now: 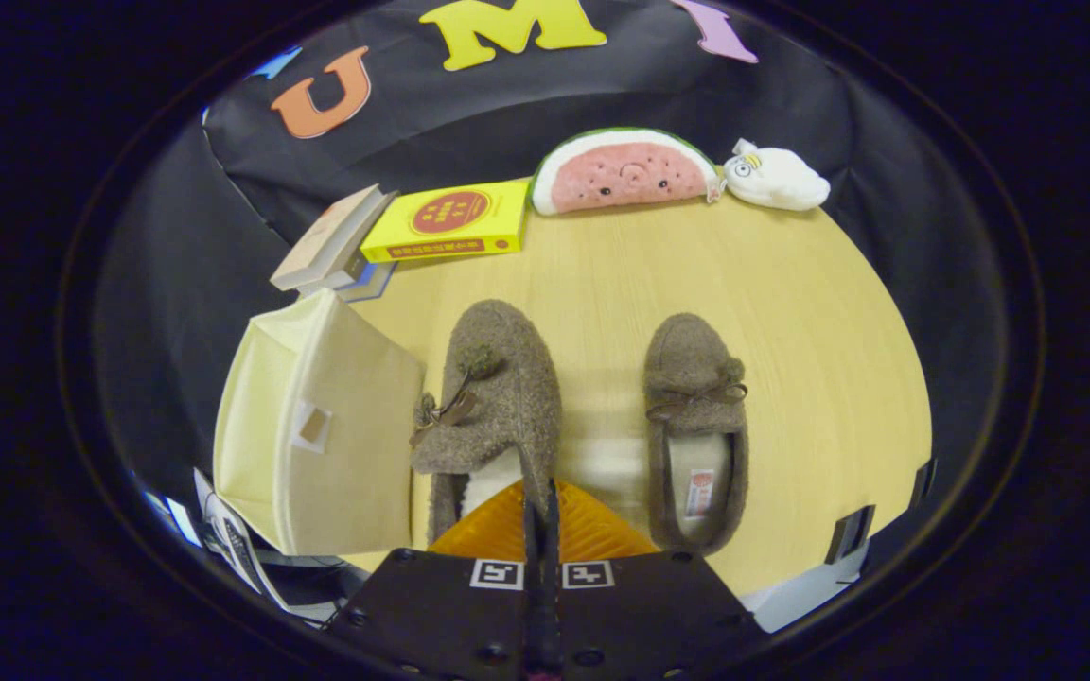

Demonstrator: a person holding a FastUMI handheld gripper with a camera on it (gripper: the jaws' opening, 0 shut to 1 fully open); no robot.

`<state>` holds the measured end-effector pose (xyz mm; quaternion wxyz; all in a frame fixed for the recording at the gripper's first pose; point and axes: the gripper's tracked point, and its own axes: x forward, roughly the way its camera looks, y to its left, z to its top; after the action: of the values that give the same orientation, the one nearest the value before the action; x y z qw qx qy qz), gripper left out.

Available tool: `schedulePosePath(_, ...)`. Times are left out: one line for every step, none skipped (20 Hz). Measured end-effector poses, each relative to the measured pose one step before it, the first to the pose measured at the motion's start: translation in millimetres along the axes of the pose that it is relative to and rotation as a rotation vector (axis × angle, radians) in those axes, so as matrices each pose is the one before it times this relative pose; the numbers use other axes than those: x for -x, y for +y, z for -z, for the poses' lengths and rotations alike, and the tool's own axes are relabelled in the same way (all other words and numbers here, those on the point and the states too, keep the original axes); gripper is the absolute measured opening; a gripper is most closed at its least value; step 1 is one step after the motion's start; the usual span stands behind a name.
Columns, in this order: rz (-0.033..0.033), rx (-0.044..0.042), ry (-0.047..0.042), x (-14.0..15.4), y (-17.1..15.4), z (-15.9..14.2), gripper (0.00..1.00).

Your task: Open the storage box then place both shoes into the box .Put the left shoe in first, then the right shoe, with the right side of both shoes facing outward in a uniform manner.

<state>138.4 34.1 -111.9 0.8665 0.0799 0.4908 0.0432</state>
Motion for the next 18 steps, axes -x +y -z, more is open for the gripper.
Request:
schedulePosePath(-0.00834,0.00394,-0.02091,11.45,12.0,-5.07,0.0)
schedulePosePath(-0.00666,0.01308,-0.02156,9.89,13.07,-5.77,0.0)
schedulePosePath(-0.00886,0.00716,-0.0246,8.69,13.29,-7.89,0.0)
schedulePosePath(-0.02025,-0.00561,-0.01495,5.74,16.44,-4.8,0.0)
schedulePosePath(-0.01892,-0.01231,-0.00815,5.06,15.83,-4.28,0.0)
schedulePosePath(-0.01686,-0.00006,-0.01349,3.38,15.29,-4.36,0.0)
schedulePosePath(-0.01167,0.00833,-0.01513,1.54,15.1,-4.43,0.0)
schedulePosePath(-0.0062,0.00602,-0.0132,0.73,13.73,-1.68,0.0)
schedulePosePath(-0.00913,0.00281,-0.00914,-0.82,14.81,-0.77,0.0)
schedulePosePath(-0.01095,0.00274,-0.00854,-3.38,15.19,0.11,0.0)
schedulePosePath(-0.01097,0.00607,-0.00104,-5.88,14.15,1.03,0.0)
schedulePosePath(-0.00269,0.00267,0.00684,-7.72,10.41,3.0,0.0)
schedulePosePath(-0.00249,-0.0064,0.00997,-8.79,10.2,3.36,0.0)
schedulePosePath(0.00514,-0.00433,0.01478,-10.35,8.39,4.5,0.0)
schedulePosePath(0.0088,-0.00122,0.01212,-10.66,6.53,4.41,0.0)
schedulePosePath(0.00399,0.00246,0.01395,-11.24,8.56,5.42,0.0)
schedulePosePath(0.00638,0.00534,0.01309,-10.5,7.26,6.97,0.0)
schedulePosePath(0.00132,0.00533,0.01296,-10.66,8.0,6.85,0.0)
